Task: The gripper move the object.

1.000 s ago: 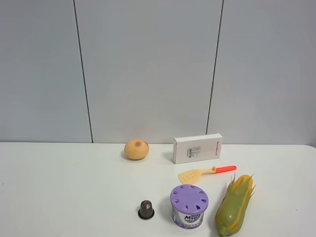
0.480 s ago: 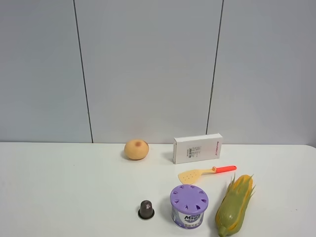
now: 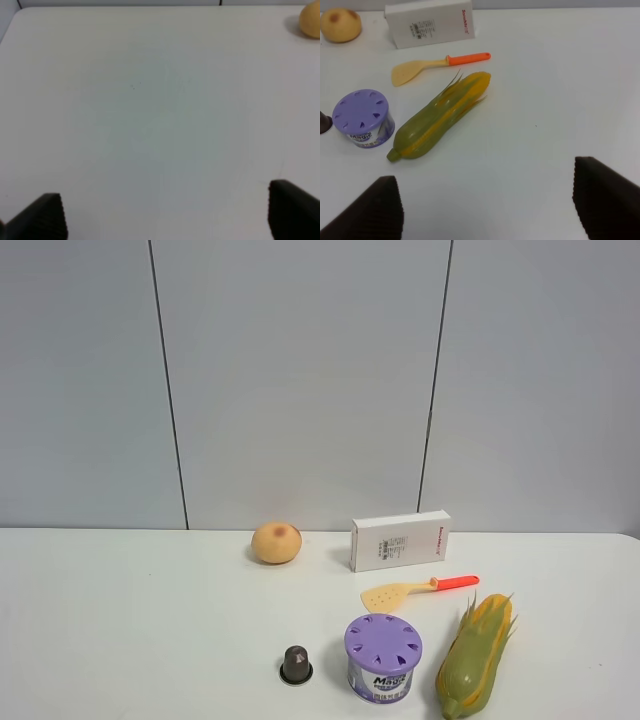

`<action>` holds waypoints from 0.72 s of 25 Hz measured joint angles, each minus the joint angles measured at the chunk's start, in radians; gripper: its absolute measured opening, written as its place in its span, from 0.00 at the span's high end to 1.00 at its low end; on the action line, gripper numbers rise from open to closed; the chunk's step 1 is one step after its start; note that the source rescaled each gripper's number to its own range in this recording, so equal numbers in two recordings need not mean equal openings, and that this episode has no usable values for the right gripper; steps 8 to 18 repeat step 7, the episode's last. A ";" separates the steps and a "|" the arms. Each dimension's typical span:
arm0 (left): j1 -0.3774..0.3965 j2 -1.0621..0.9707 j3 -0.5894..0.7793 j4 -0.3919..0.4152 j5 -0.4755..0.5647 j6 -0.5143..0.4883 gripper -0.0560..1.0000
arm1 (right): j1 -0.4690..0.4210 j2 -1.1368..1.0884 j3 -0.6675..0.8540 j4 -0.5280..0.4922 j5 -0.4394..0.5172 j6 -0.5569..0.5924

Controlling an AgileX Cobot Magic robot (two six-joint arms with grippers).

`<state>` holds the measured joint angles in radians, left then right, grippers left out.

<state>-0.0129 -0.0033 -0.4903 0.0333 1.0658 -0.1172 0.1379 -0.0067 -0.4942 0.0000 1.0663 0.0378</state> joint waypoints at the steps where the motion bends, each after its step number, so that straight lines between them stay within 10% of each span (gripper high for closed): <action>1: 0.000 0.000 0.000 0.000 0.000 0.001 0.34 | 0.000 0.000 0.000 0.000 0.000 0.000; 18: 0.000 0.000 0.000 0.000 0.000 0.001 0.34 | 0.000 0.000 0.000 0.000 0.000 0.000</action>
